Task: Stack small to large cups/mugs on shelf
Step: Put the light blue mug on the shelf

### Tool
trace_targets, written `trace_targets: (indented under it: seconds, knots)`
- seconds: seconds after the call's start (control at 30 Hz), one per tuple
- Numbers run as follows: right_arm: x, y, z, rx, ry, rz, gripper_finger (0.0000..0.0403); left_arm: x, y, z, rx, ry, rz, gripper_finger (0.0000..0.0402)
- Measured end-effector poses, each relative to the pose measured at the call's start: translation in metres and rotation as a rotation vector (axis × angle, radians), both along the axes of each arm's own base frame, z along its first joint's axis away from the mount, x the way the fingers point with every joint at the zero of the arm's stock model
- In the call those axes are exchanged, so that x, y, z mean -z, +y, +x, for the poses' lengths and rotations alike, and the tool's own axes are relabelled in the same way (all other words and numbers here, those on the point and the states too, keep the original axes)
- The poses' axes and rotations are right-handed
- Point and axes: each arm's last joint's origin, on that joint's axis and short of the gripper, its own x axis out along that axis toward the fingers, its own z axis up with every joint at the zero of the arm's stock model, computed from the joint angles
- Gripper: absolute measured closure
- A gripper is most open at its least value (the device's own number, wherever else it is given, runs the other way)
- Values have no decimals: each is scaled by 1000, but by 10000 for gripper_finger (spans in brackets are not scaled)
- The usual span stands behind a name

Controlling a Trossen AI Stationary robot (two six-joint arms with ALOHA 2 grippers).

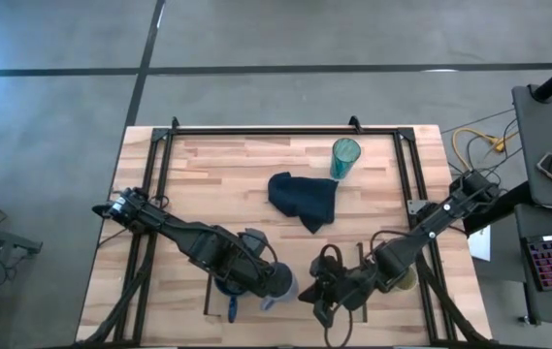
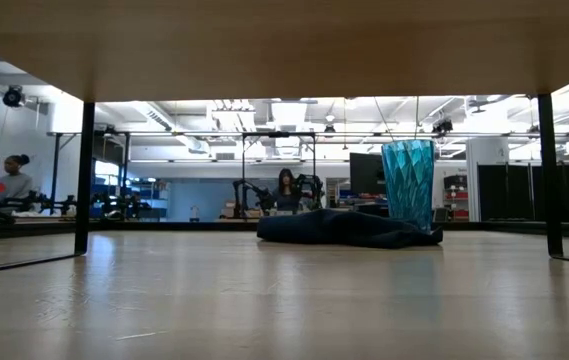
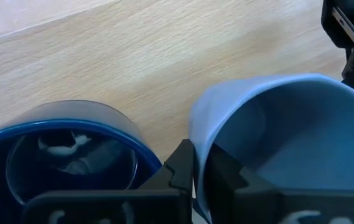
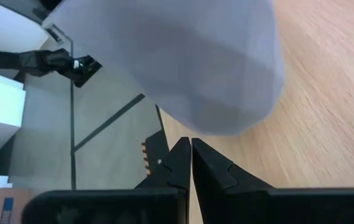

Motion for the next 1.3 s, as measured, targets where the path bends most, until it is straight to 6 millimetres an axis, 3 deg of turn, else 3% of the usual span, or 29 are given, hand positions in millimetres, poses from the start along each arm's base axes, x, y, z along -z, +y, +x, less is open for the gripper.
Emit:
trace_targets:
  seconds: [0.37, 1.0, 1.3]
  knots:
    - [0, 0, 0, -3, 1, -5, 394, 0, 0, 1, 5, -13, 1, 346]
    - [0, -3, 1, 6, -3, -15, 394, -1, -1, 3, 28, -19, -31, 343]
    - [0, -3, 1, 7, 2, -19, 394, -14, -2, -9, 41, -49, -43, 343]
